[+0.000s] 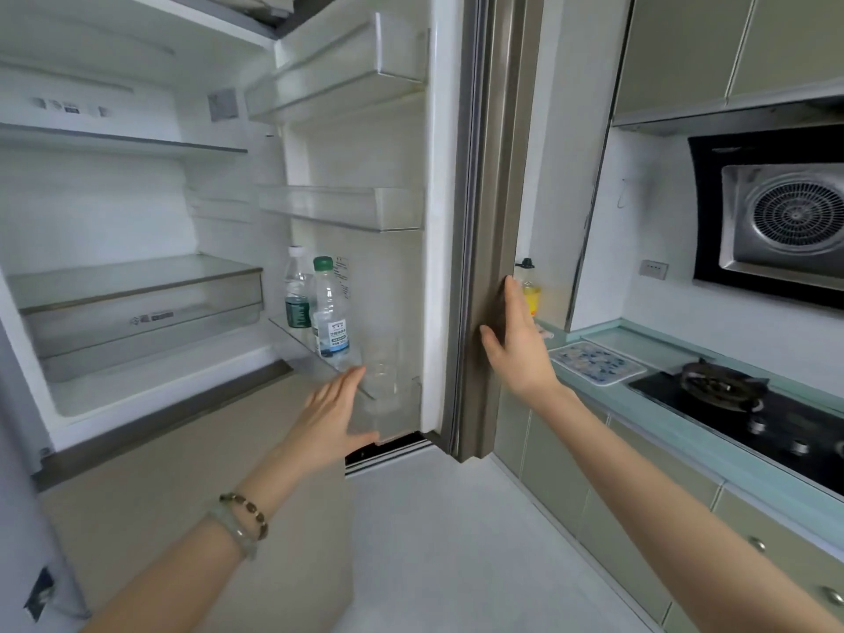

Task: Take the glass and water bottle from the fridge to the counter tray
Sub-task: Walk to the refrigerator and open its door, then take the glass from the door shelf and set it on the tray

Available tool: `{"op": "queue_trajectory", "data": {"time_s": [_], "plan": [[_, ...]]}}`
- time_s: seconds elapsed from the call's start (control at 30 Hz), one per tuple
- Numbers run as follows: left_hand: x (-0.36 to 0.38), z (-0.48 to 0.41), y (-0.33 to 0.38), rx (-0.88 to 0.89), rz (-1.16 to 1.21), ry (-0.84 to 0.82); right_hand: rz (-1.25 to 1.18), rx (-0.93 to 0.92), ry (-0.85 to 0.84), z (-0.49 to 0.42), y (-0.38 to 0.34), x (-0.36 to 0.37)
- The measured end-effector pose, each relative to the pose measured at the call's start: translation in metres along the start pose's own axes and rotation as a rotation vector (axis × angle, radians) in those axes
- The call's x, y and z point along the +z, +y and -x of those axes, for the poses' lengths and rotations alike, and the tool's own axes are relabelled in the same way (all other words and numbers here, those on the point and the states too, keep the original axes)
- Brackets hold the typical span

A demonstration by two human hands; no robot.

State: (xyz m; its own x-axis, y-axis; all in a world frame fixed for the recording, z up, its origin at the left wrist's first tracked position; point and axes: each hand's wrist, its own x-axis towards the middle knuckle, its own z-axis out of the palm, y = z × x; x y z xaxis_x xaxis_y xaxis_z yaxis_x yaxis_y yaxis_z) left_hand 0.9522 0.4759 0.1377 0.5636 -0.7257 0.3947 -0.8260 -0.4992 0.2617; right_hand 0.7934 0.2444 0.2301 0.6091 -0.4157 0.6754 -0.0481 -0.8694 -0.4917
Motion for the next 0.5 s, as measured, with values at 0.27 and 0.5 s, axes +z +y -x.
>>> {"op": "queue_trajectory", "data": {"time_s": [0.27,0.5], "plan": [[0.018,-0.047,-0.007,0.078,-0.044,-0.08,0.192,-0.193,0.006,0.009,-0.001,0.028],[0.035,-0.096,-0.032,0.151,-0.023,-0.104,0.301,-0.262,-0.213,0.004,0.01,0.081]]}}
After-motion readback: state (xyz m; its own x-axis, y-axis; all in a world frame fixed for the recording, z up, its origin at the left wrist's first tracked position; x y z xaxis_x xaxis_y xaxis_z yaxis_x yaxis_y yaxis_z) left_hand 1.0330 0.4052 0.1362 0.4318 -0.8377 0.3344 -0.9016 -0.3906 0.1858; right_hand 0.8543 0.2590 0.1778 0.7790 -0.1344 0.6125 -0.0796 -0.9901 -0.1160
